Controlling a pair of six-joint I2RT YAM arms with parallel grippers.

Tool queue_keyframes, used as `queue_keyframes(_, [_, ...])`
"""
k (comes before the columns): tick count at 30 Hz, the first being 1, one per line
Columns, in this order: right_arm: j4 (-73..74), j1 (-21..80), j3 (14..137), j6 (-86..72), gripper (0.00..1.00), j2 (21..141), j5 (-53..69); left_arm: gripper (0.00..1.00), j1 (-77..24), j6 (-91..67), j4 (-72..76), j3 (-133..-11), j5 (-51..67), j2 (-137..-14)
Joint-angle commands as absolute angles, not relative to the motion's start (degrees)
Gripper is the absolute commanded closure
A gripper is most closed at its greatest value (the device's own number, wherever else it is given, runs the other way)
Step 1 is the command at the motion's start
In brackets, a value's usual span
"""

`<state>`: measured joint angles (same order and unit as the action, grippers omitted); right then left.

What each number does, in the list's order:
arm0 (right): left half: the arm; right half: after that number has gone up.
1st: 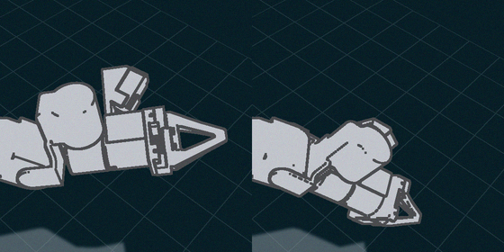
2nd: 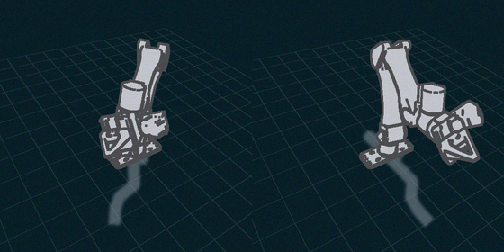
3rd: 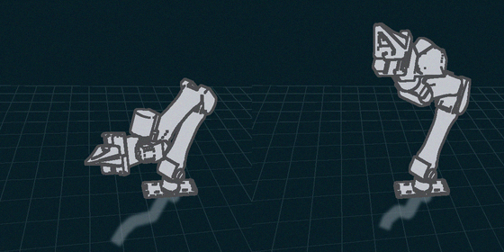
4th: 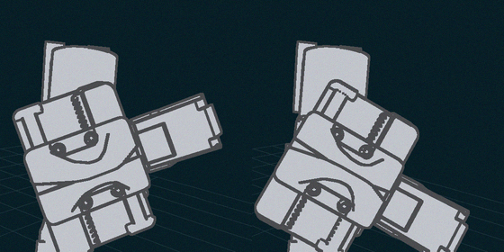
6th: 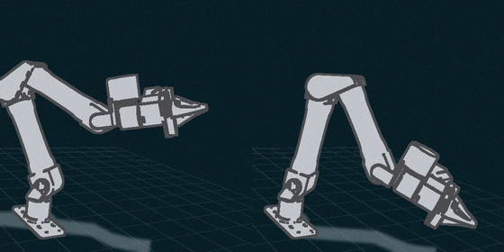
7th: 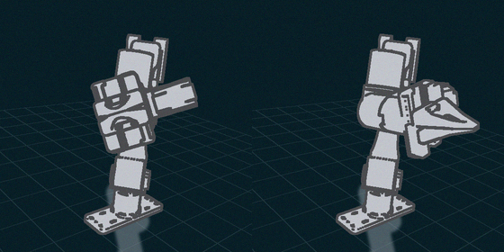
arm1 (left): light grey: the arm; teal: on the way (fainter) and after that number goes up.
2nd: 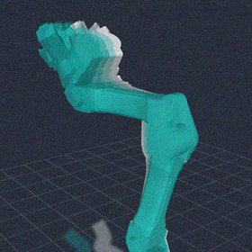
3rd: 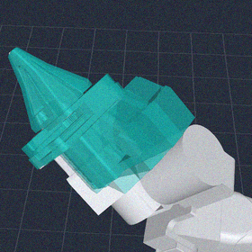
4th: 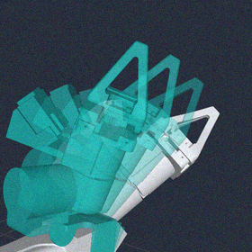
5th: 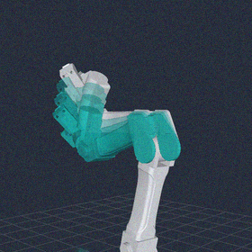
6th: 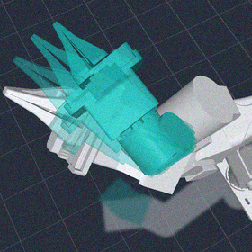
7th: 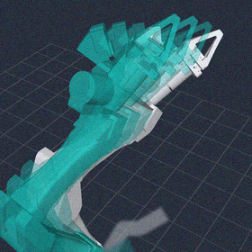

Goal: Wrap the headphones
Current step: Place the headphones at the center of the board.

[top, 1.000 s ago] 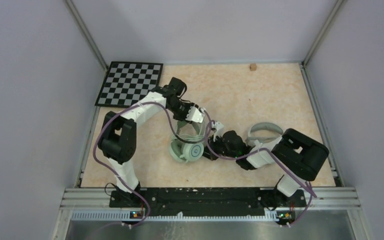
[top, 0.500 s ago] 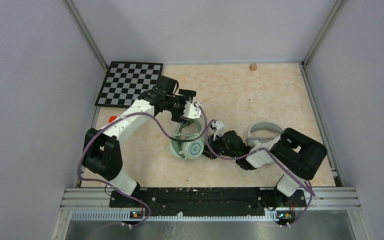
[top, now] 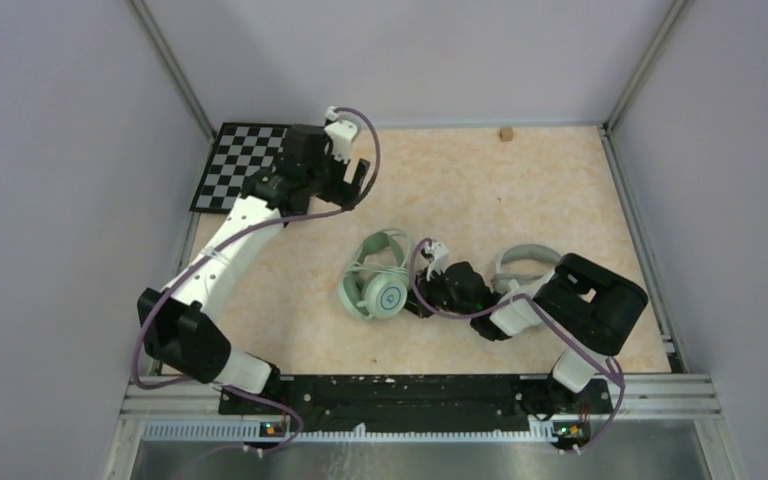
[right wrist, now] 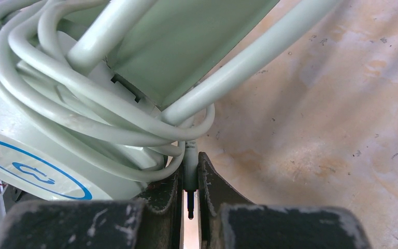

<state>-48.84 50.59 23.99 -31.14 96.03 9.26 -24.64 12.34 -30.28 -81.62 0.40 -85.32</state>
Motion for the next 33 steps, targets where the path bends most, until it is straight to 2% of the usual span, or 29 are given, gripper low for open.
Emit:
queue_keyframes(1, [-53.33, 51.12, 24.07, -31.43, 1.00, 93.73, 8.12, 0.01, -23.88, -9.87, -42.62, -77.25, 1.29, -79.25])
queue_keyframes(5, [-52.60, 51.09, 24.18, -30.97, 1.00, 93.09, 7.24, 0.14, -23.92, -15.59, -43.39, -69.79, 5.65, -72.51])
queue_keyframes(16, [-51.53, 51.15, 24.73, -31.36, 1.00, 92.91, 5.67, 0.13, -23.95, -26.11, -34.39, -50.16, 12.76, -62.61])
queue_keyframes(22, [-51.27, 51.63, 25.51, -31.61, 1.00, 93.36, 5.25, 0.15, -23.99, -29.23, -30.08, -46.18, 14.45, -62.68])
queue_keyframes(33, [-49.52, 52.22, 27.92, -31.09, 1.00, 93.97, 3.60, 0.25, -24.39, -31.76, -26.83, -41.43, 10.75, -66.45])
